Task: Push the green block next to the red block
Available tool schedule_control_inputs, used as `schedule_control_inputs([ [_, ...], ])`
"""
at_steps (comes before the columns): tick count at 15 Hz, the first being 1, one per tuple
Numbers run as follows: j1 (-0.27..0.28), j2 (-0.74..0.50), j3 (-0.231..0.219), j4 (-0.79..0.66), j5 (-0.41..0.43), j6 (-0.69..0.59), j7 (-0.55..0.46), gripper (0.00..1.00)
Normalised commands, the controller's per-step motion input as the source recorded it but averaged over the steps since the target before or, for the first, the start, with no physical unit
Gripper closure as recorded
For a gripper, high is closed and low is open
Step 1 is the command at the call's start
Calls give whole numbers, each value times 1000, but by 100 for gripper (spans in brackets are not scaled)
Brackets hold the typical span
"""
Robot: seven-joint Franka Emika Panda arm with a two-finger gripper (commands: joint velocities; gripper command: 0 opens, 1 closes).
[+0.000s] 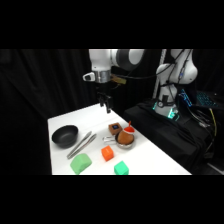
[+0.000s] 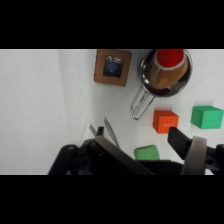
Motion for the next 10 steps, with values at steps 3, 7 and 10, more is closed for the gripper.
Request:
schedule_control_inputs([
  [3,27,53,58,53,-12,-6,83,0],
  [7,135,130,145,134,-57,20,253,0],
  [10,211,265,177,273,-125,21,369,0],
])
